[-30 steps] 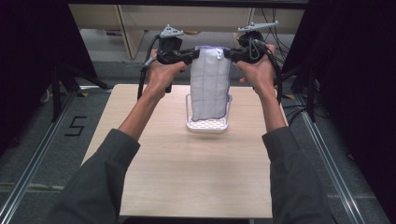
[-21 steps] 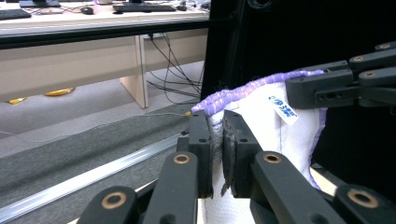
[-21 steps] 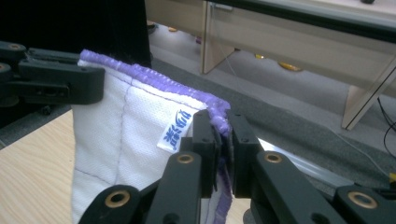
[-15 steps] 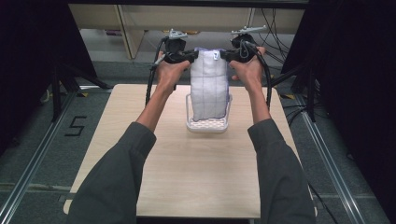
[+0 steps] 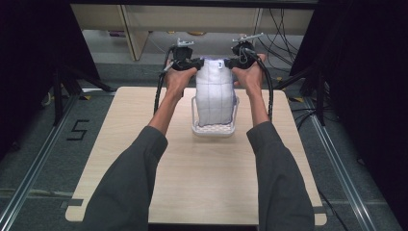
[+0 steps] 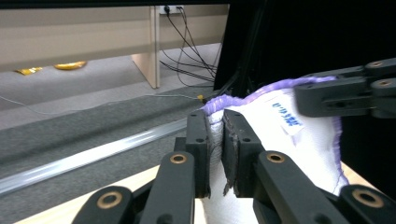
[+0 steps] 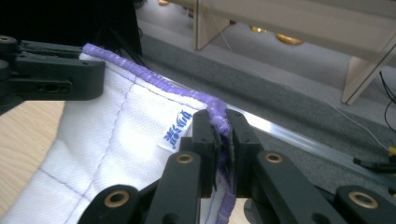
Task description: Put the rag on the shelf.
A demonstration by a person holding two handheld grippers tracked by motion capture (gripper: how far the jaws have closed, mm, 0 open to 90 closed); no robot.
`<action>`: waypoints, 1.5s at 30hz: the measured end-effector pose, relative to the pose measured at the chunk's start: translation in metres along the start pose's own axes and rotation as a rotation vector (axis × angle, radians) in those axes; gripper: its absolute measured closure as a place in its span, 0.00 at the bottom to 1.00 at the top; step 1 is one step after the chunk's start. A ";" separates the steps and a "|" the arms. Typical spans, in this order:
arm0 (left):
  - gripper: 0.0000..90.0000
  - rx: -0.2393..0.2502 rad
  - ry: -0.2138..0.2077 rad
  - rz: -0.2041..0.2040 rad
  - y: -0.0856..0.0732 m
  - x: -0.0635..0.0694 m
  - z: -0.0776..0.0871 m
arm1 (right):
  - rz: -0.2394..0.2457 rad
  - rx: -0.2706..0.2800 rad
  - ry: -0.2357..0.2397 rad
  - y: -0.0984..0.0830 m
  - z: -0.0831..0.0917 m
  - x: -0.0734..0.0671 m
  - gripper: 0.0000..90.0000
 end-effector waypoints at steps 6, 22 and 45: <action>0.89 -0.034 -0.003 0.018 -0.011 -0.001 -0.009 | -0.036 -0.028 -0.005 -0.013 -0.011 0.007 0.93; 0.74 -0.115 -0.010 0.039 -0.023 -0.009 -0.010 | -0.075 -0.085 -0.008 -0.033 -0.025 0.016 0.74; 0.58 -0.171 -0.114 -0.027 -0.047 -0.023 0.041 | -0.089 -0.071 0.046 -0.049 0.016 0.029 0.65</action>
Point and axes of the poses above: each handheld gripper's, and its own axes: z roughly backward along the jaws, y roughly out of its top, x roughly to its right, the point moved 6 cm from there along -z, roughly forward along the jaws, and after that the axes turned 5 degrees about -x, right-handed, at the moved point
